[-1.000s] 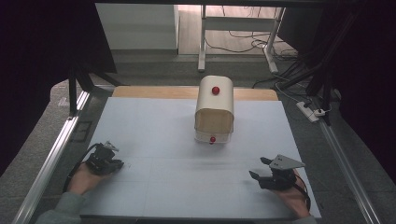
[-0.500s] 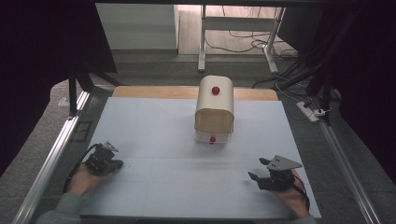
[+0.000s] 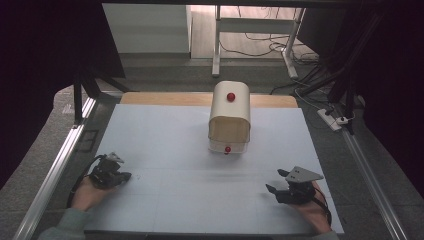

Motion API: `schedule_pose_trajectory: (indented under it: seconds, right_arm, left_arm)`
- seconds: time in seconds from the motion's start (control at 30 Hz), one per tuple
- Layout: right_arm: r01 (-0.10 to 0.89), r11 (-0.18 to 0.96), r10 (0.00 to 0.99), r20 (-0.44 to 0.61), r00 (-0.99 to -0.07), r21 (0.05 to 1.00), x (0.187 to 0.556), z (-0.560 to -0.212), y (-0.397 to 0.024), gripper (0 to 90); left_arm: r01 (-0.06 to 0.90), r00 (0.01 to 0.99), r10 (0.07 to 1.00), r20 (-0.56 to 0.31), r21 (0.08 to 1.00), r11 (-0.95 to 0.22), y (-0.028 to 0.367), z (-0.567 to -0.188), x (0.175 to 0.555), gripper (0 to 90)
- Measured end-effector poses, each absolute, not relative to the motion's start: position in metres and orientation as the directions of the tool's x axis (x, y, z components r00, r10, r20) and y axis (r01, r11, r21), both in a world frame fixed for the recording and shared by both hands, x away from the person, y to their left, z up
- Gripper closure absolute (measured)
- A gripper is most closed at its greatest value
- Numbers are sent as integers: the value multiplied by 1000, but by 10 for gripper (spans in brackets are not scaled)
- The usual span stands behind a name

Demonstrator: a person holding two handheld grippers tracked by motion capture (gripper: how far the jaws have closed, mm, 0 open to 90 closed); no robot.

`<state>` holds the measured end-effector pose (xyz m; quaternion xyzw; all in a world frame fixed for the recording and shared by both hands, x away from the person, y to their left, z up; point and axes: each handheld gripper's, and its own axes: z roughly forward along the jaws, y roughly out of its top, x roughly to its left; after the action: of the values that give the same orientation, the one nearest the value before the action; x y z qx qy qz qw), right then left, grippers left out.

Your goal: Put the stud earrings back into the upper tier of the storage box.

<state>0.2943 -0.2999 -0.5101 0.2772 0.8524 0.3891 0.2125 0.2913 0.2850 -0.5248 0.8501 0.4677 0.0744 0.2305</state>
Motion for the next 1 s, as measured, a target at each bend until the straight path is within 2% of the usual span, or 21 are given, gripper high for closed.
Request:
schedule_pose_trajectory:
  seconds: [0.4,0.5,0.67,0.9,1.0]
  right_arm:
    - [310,545,639,-147,-755,779,295,-511,-299,296]
    - [310,545,639,-146,-755,779,295,-511,-299,296]
    - [311,547,639,-147,-755,777,295,-511,-299,296]
    - [311,546,639,-147,-755,778,295,-511,-299,297]
    - [311,548,639,-149,-755,776,295,-511,-299,297]
  left_arm:
    - [759,540,836,-95,485,-435,291,-522,291,892]
    - [755,537,838,-97,498,-426,291,-521,292,810]
    - [752,544,834,-89,493,-437,289,-523,293,763]
    - [761,539,839,-76,472,-446,285,-527,295,766]
    - [760,534,844,-55,469,-450,284,-527,294,825]
